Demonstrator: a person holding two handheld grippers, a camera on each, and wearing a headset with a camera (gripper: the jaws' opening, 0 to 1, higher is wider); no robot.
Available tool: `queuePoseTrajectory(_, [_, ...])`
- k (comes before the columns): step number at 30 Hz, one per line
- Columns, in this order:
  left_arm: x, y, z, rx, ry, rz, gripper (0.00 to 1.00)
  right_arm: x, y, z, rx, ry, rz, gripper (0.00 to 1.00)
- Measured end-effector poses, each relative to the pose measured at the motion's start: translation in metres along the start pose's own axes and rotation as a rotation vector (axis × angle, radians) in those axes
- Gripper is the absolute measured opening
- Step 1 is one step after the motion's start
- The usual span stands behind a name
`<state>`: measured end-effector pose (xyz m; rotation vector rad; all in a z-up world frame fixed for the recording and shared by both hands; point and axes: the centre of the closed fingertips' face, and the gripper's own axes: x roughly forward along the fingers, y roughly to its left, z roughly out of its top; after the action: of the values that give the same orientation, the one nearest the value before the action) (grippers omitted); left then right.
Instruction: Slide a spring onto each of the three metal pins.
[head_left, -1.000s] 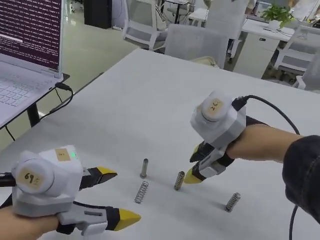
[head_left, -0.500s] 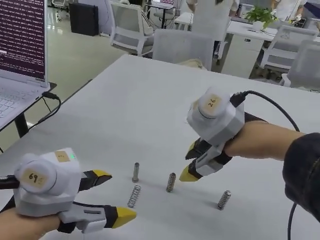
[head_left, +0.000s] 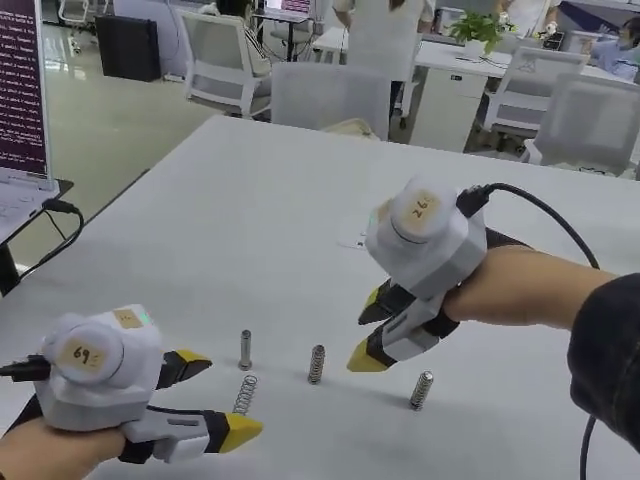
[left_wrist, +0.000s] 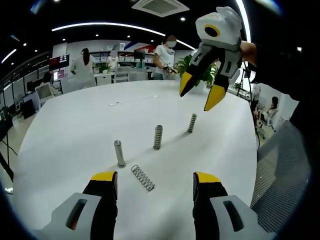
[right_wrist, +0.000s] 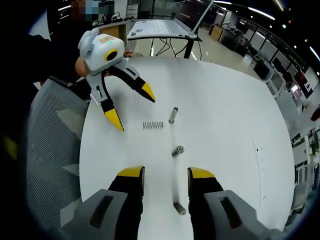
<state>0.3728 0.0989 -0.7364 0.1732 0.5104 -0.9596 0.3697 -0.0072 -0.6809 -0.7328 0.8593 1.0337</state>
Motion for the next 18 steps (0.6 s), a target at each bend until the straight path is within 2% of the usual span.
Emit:
queuePoseTrajectory(6, [0.010, 0.002, -0.007, 0.001, 0.029, -0.003, 0.56, -0.001, 0.008, -0.007, 0.027, -0.021, -0.002, 0.32])
queuePoseTrajectory(14, [0.016, 0.003, -0.016, -0.015, 0.058, 0.001, 0.55, -0.003, 0.022, -0.011, 0.088, -0.104, -0.002, 0.32])
queuePoseTrajectory(18, [0.019, 0.004, -0.018, -0.019, 0.064, 0.003, 0.55, -0.006, 0.027, -0.018, 0.110, -0.138, -0.028, 0.32])
